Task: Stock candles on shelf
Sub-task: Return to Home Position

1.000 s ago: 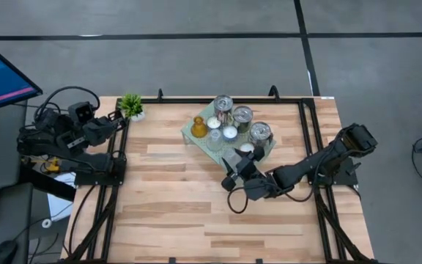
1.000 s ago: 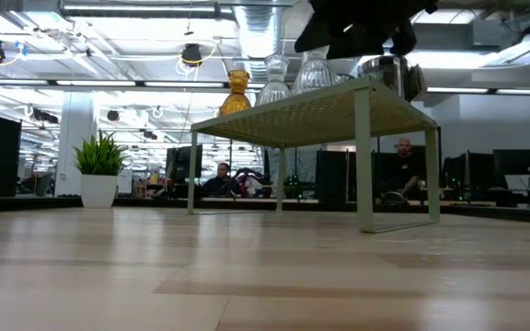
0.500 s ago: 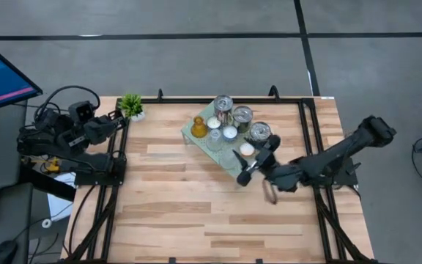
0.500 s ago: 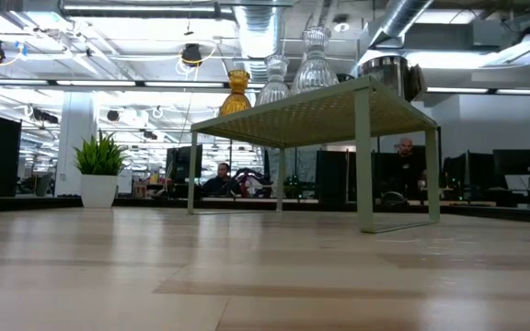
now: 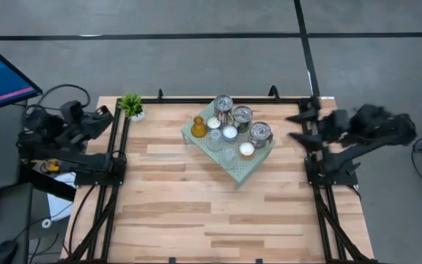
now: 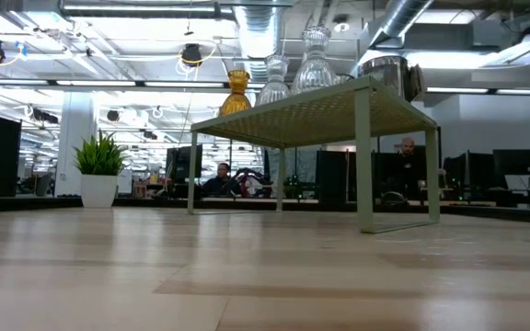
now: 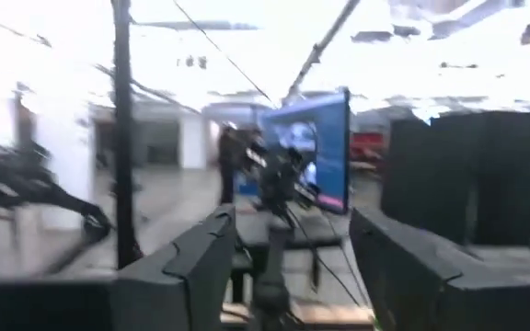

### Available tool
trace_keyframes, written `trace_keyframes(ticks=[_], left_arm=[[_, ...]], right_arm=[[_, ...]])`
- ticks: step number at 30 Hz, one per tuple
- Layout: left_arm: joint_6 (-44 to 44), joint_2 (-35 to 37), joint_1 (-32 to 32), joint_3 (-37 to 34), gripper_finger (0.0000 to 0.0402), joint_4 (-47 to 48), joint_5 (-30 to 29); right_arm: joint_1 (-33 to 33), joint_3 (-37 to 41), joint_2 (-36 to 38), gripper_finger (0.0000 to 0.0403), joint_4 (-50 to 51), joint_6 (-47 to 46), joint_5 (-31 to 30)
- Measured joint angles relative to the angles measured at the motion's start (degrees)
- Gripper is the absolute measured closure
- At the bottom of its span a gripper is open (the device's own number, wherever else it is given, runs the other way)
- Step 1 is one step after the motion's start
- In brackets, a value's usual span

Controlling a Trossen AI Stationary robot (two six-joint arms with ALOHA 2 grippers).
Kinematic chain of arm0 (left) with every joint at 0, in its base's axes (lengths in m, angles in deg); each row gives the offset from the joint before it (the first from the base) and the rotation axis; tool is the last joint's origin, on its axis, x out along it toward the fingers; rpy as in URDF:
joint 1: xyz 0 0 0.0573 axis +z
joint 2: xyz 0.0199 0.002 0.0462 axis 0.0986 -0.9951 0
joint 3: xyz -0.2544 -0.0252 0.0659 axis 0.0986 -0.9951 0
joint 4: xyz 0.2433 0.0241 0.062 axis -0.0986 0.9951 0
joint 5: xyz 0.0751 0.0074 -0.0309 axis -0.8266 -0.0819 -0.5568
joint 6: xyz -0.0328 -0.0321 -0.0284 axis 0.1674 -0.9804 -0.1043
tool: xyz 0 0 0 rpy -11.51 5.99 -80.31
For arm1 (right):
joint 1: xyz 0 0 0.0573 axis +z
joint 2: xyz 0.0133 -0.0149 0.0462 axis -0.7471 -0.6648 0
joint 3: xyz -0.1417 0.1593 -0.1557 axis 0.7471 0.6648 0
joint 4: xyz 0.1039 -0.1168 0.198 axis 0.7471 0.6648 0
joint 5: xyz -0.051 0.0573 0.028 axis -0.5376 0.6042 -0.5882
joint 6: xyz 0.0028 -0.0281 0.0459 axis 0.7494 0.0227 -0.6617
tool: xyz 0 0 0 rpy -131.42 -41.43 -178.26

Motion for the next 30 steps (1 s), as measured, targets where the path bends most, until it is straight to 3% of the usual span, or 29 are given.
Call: trace_keyframes(ticks=[5,15,23,30], left_arm=[[4.97,2.44,0.0,0.02,0.0399,0.09,9.49],[7.33,1.1,-0.02,-2.17,0.04,6.12,9.99],[9.89,1.18,-0.02,-12.15,0.0397,2.5,7.19],[9.07,1.26,0.02,-18.62,0.0396,-0.88,5.51]], right_arm=[[-7.42,3.91,10.16,0.0252,6.87,0.01,8.13],[-11.56,26.76,27.4,0.0392,0.02,-6.94,13.27],[-11.35,43.76,38.25,0.04,-12.06,-15.36,16.09],[-11.35,52.15,40.5,0.0401,-16.33,-21.93,26.7]])
